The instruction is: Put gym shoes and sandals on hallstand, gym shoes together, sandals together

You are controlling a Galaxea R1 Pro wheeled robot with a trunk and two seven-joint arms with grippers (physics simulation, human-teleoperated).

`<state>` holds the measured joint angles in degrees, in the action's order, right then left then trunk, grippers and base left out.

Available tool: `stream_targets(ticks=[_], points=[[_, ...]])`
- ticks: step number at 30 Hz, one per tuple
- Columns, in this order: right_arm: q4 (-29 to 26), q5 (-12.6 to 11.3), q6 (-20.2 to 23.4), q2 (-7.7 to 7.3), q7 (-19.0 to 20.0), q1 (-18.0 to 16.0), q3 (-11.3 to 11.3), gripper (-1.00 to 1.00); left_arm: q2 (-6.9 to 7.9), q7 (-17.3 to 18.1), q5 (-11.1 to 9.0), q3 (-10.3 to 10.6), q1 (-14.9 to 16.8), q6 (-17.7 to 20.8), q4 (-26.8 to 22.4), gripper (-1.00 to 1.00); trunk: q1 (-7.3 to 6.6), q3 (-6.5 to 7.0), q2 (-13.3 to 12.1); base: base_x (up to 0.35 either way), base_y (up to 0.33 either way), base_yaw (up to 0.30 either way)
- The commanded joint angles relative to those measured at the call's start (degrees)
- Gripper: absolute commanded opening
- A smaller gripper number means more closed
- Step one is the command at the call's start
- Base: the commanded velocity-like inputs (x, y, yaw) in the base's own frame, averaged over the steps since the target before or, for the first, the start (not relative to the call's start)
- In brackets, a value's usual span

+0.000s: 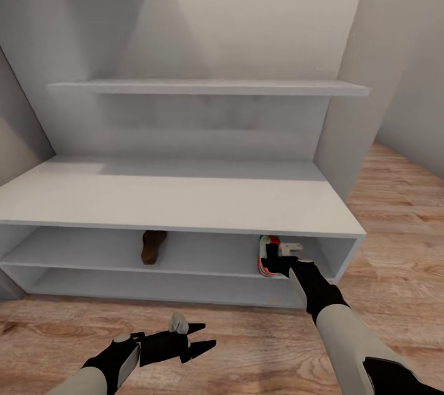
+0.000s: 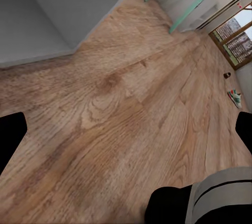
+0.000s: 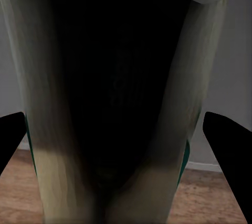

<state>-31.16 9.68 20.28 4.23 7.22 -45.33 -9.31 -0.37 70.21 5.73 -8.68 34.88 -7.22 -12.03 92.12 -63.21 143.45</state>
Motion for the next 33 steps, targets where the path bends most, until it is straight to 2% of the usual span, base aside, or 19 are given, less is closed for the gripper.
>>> stream_targets(ticks=[1,9,22,23,33], points=[[-0.1,0.6,0.28,0.08,0.42,-0.02,-0.45,-1.0,-0.04,0.1,0.6,-0.46,0.02,-0.59,-0.01,1.0,-0.01,-0.05,0.02,0.016,0.0,0.0],[-0.13,0.6,0.28,0.08,0.42,-0.02,-0.45,-1.0,-0.01,0.1,0.6,-0.46,0.05,-0.59,-0.01,1.0,-0.01,-0.05,0.02,0.149,0.0,0.0],[-0.31,0.6,0.28,0.08,0.42,-0.02,-0.51,-1.0,0.0,0.1,0.6,-0.46,0.07,-0.58,0.0,1.0,-0.01,-0.05,0.02,0.007,0.0,0.0],[-0.31,0.6,0.28,0.08,0.42,-0.02,-0.5,1.0,0.01,0.1,0.6,-0.46,0.06,-0.59,0.0,1.0,-0.01,-0.05,0.02,0.0,0.0,0.0],[-0.29,0.6,0.28,0.08,0.42,-0.02,-0.53,1.0,0.01,0.1,0.6,-0.46,0.07,-0.6,-0.01,1.0,-0.01,-0.05,0.02,0.0,0.0,0.0]])
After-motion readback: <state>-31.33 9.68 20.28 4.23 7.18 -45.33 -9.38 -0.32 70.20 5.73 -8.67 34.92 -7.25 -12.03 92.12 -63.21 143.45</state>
